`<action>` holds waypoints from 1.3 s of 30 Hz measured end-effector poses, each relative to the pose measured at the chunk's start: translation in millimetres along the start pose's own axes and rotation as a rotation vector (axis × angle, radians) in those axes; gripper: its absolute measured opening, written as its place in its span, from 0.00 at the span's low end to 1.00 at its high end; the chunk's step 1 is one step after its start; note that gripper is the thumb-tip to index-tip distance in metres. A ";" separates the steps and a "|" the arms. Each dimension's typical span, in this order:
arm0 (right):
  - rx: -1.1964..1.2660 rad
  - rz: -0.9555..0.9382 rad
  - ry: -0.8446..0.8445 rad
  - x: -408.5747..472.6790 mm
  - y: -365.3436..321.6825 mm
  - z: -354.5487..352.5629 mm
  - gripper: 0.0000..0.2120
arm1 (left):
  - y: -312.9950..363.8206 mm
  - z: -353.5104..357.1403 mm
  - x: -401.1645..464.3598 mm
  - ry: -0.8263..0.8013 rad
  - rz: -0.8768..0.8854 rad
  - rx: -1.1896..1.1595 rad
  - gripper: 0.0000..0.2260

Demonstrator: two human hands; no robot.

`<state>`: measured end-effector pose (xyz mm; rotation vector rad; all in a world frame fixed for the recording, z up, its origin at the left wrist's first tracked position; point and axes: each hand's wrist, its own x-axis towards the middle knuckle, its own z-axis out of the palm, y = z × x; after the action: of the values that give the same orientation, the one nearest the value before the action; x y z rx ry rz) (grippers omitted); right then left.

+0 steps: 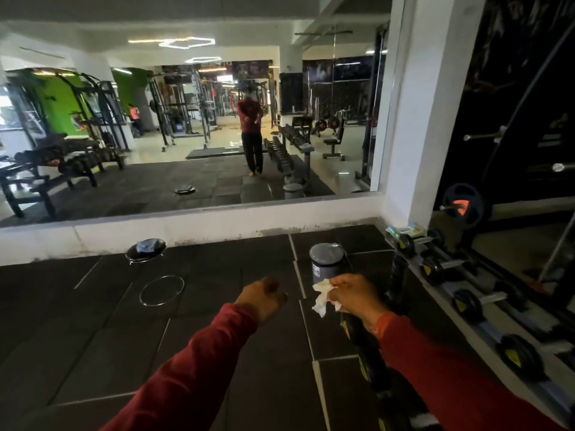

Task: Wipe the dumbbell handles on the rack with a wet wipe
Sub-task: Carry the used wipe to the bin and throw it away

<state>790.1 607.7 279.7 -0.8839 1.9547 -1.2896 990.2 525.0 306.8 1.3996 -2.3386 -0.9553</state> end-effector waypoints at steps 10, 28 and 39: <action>-0.037 0.013 0.004 291.5 -9.5 27.4 0.14 | -7.1 -6.4 297.7 -0.049 -0.007 0.030 0.18; -0.124 0.250 0.159 727.5 22.5 86.5 0.19 | -43.9 5.4 766.3 -0.286 0.053 0.111 0.17; -0.111 0.370 0.291 921.8 36.4 88.5 0.11 | -34.2 52.1 1003.9 -0.483 0.064 0.117 0.14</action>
<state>320.5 -168.5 90.2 -0.3681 2.3013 -1.1463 478.9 -323.5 132.8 1.2288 -2.8050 -1.2720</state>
